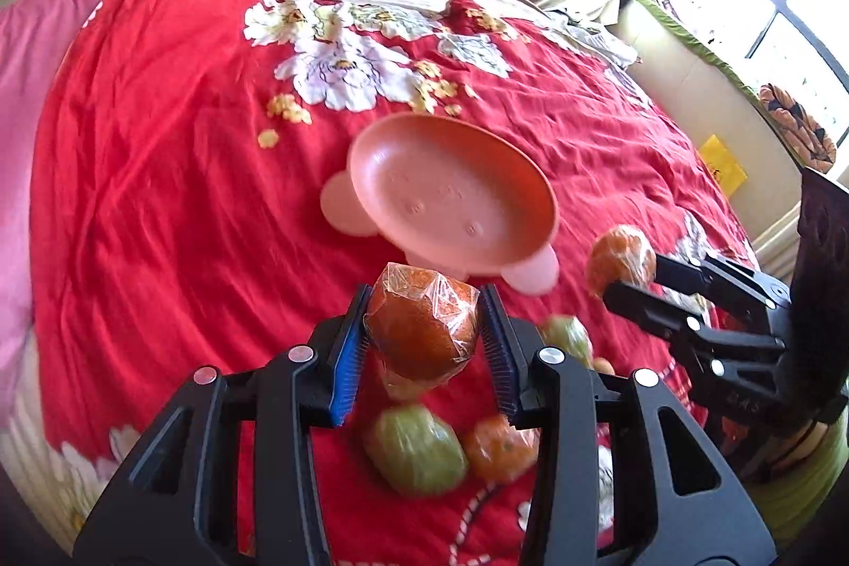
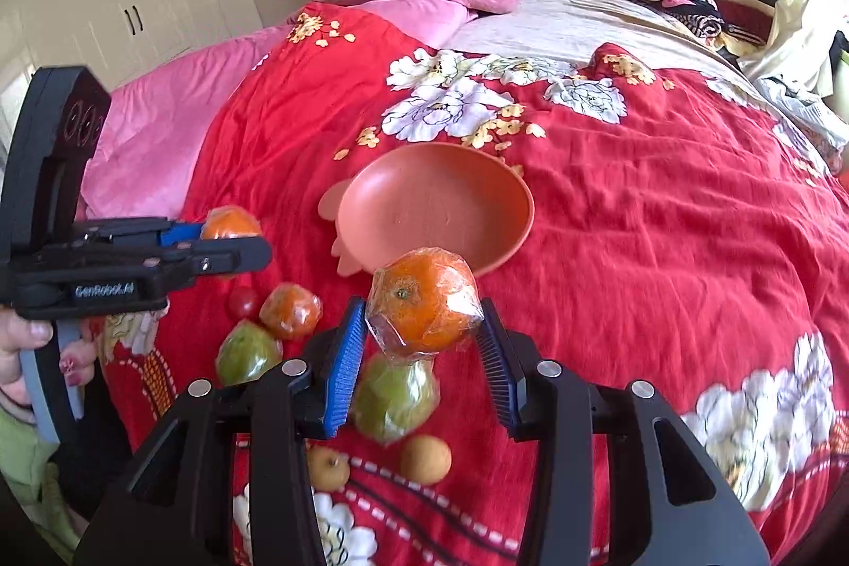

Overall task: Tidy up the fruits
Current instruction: 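Carry both wrapped oranges into the pink bowl and open both grippers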

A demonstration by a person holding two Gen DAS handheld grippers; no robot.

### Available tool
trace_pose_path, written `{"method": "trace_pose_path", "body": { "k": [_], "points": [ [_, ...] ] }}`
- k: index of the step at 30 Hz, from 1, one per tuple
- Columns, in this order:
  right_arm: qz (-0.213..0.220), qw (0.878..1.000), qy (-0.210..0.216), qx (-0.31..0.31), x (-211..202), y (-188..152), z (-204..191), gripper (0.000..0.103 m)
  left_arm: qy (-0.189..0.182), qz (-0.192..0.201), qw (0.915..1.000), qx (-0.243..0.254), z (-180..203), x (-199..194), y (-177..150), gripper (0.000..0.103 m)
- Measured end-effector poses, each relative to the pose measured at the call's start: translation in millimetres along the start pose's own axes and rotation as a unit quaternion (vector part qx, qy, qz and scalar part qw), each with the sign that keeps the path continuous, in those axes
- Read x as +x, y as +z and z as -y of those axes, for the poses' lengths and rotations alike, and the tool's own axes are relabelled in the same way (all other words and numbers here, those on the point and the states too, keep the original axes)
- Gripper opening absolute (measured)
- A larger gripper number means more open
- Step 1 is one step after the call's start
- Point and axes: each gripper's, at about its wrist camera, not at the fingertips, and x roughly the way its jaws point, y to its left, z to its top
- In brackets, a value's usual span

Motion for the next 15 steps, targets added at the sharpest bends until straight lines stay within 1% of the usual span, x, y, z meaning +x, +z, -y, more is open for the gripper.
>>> {"method": "trace_pose_path", "body": {
  "k": [3,7,15],
  "points": [
    [-0.001,1.0,0.002,-0.005,7.6,8.0,0.0,0.04,0.001,-0.004,1.0,0.002,-2.8,8.9,14.0,0.032],
    [-0.014,1.0,0.003,-0.013,24.1,16.8,1.2,0.04,-0.003,-0.01,0.9999,0.003,-2.7,22.6,28.9,0.032],
    [-0.032,0.999,0.001,-0.011,48.6,20.6,7.0,0.041,0.0,-0.032,0.9994,0.01,-2.4,59.7,53.7,0.032]
  ]
}}
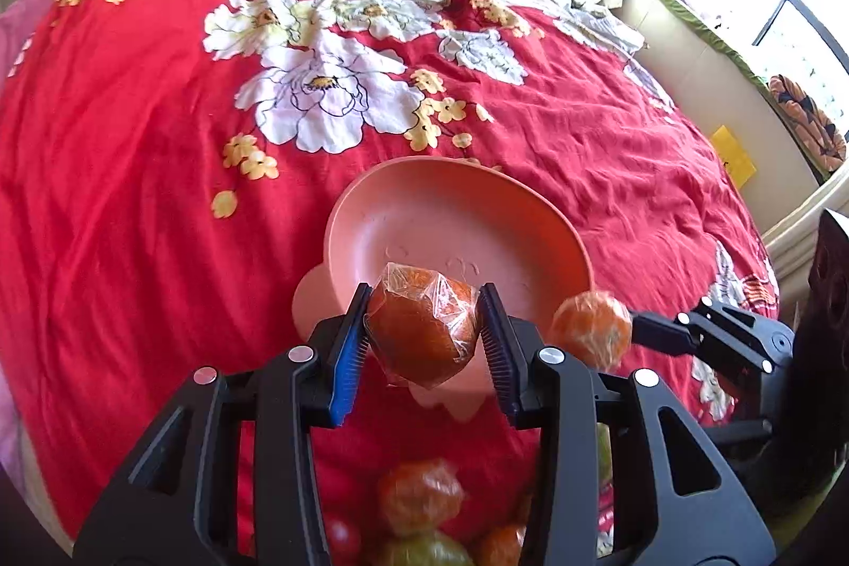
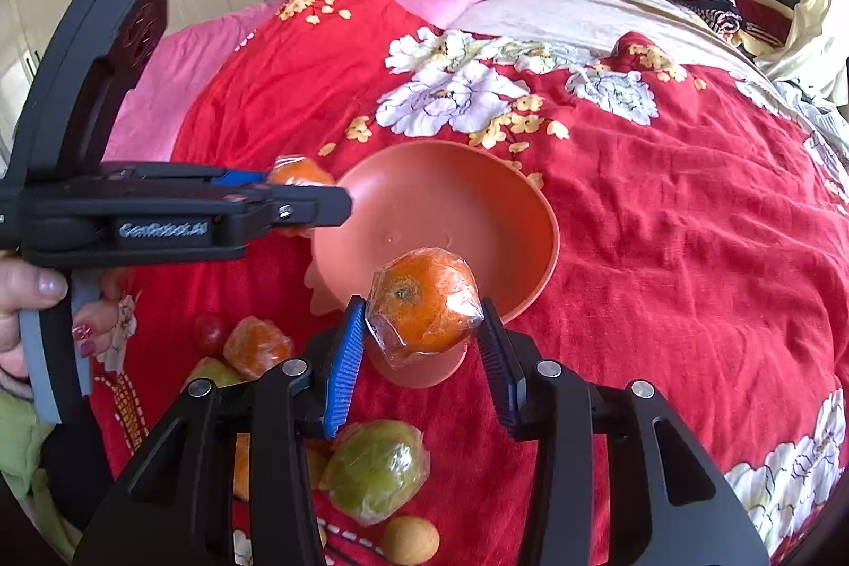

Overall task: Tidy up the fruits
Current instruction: 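Carry both wrapped oranges into the pink bowl and open both grippers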

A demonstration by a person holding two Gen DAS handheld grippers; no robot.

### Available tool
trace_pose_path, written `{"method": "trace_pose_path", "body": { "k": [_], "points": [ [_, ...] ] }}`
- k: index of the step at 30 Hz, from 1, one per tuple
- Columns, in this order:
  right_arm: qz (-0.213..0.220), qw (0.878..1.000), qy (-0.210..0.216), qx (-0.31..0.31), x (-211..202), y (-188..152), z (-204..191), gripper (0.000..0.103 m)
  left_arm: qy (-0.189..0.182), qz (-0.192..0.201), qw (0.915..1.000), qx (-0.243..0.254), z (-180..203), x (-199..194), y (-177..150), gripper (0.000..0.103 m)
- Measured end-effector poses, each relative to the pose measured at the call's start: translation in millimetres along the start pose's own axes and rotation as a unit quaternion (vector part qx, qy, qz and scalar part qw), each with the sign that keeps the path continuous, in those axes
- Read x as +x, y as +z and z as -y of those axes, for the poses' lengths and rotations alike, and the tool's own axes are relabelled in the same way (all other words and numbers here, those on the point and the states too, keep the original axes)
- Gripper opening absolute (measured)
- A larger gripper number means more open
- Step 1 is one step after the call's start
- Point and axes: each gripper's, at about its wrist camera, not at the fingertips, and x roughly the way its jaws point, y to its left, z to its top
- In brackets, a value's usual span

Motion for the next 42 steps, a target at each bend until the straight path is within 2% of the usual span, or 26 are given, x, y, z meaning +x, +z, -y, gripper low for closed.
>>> {"method": "trace_pose_path", "body": {
  "k": [11,30,39,42],
  "points": [
    [-0.017,1.0,0.003,-0.004,20.8,1.8,3.2,0.041,0.0,-0.024,0.9996,-0.01,-7.0,32.9,8.3,0.032],
    [-0.016,1.0,0.0,-0.006,21.1,2.1,2.3,0.042,-0.002,-0.035,0.9993,-0.009,-5.6,46.6,10.5,0.033],
    [0.0,1.0,-0.004,0.004,-2.1,-4.5,5.2,0.052,-0.001,-0.038,0.9992,-0.012,-6.3,47.8,10.9,0.034],
    [0.005,1.0,-0.005,0.009,-10.0,-8.0,7.0,0.054,-0.001,-0.033,0.9994,-0.013,-6.1,45.9,11.8,0.04]
  ]
}}
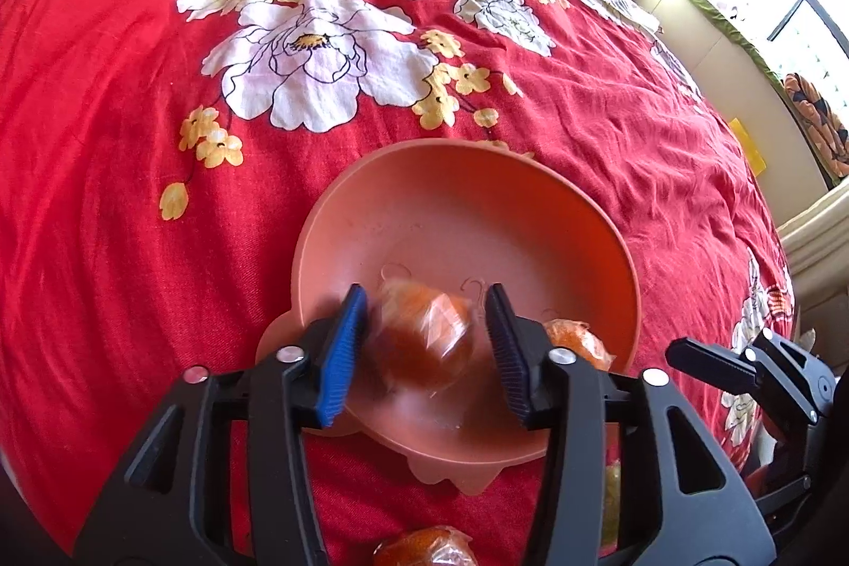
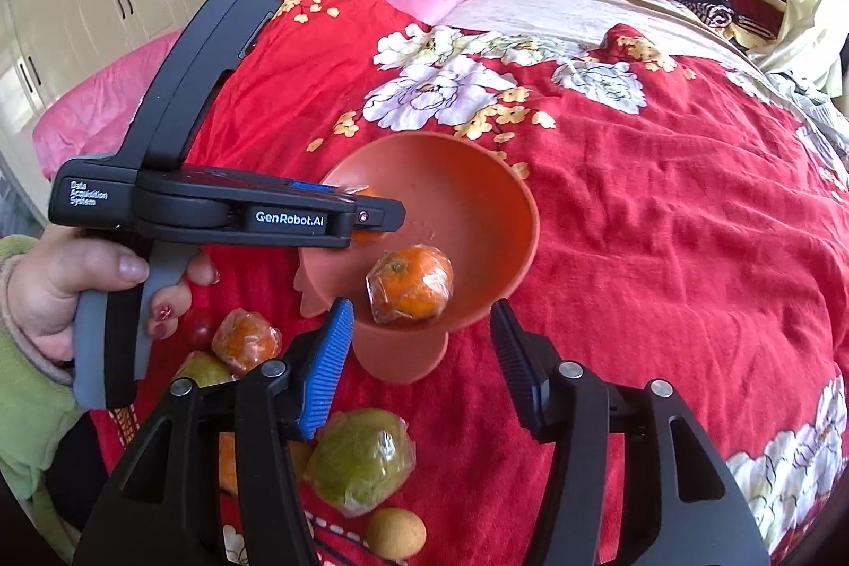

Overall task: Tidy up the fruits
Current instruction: 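Carry both wrapped oranges into the pink bowl and open both grippers, then withdraw both open grippers from the bowl back toward the fruit cluster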

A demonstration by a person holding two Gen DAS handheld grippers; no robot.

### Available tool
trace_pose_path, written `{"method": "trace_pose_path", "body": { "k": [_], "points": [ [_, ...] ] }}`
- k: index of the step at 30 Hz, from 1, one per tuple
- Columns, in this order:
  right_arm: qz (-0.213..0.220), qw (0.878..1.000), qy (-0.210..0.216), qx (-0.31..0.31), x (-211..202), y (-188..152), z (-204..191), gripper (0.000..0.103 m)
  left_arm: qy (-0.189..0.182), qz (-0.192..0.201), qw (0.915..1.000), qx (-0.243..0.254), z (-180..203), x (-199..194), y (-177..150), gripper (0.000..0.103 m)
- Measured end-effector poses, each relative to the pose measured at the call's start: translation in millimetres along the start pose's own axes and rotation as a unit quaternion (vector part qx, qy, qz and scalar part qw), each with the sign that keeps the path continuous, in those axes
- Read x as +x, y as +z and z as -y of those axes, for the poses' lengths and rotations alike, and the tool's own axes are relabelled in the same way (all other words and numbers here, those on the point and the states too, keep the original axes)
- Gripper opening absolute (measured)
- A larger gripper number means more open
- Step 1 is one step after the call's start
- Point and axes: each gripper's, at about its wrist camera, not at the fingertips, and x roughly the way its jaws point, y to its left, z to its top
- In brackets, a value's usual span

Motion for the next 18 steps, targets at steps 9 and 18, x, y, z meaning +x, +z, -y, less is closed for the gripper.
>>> {"method": "trace_pose_path", "body": {
  "k": [9,18],
  "points": [
    [0.012,1.0,-0.004,0.01,-15.6,-5.1,3.8,0.061,0.011,0.019,0.9998,-0.001,-2.2,-18.3,-1.7,0.049],
    [0.03,0.999,-0.013,0.013,-34.2,-5.2,4.7,0.069,0.021,0.055,0.9983,0.003,0.0,-53.5,-10.8,0.069]
  ]
}}
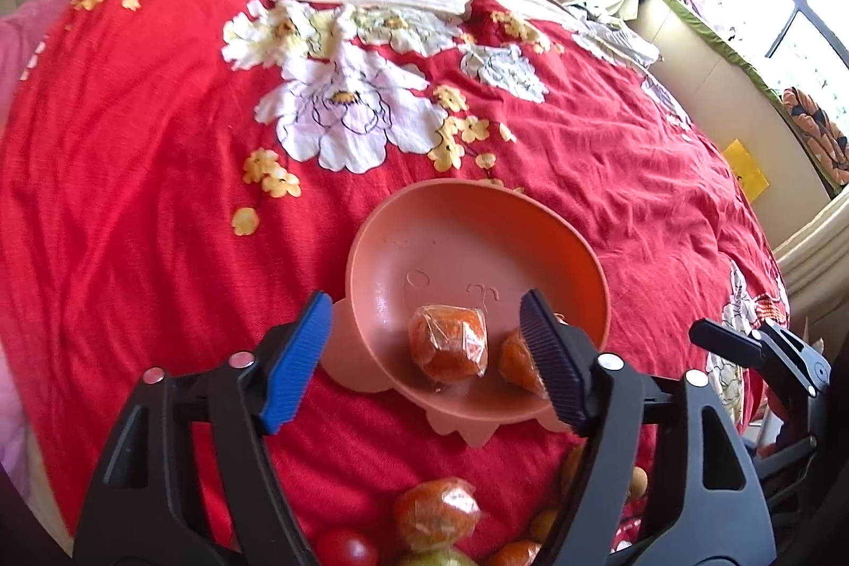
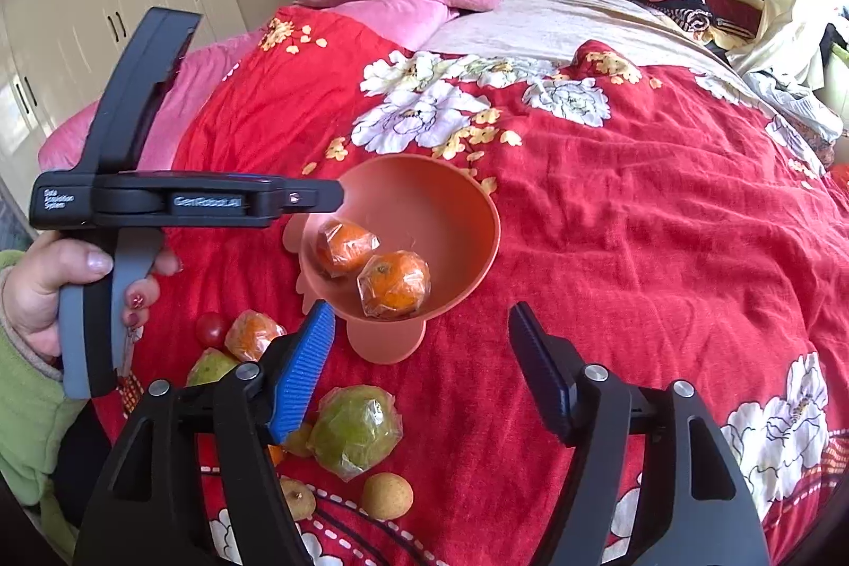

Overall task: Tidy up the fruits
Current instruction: 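Withdraw both open grippers from the bowl back toward the fruit cluster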

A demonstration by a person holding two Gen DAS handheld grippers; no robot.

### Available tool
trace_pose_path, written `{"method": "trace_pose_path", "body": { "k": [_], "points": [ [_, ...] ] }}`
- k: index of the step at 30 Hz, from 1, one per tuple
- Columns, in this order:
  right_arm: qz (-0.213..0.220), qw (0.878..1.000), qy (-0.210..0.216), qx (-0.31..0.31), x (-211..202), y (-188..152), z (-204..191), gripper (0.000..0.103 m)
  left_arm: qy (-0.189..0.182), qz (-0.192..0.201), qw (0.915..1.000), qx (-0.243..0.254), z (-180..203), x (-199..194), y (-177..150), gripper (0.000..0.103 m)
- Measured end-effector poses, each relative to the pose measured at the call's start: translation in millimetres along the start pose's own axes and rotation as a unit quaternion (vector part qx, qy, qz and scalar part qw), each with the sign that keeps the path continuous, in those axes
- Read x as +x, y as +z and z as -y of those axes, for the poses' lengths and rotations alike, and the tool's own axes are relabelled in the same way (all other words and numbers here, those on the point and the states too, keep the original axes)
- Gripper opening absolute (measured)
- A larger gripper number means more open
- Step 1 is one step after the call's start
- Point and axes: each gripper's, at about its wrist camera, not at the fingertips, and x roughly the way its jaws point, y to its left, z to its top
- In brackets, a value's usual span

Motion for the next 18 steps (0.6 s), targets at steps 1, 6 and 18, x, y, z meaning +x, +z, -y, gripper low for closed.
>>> {"method": "trace_pose_path", "body": {
  "k": [1,6,18],
  "points": [
    [0.002,1.0,0.0,0.0,-1.5,0.2,-0.7,0.071,0.002,0.003,1.0,0.001,0.3,-3.6,-1.0,0.071],
    [0.009,1.0,-0.001,-0.008,-9.2,-0.3,-5.0,0.077,0.008,0.026,0.9996,0.004,2.3,-25.9,-6.1,0.084],
    [0.015,1.0,-0.004,-0.013,-19.8,-3.4,-10.4,0.088,0.02,0.062,0.9979,0.004,4.5,-68.1,-23.8,0.093]
  ]
}}
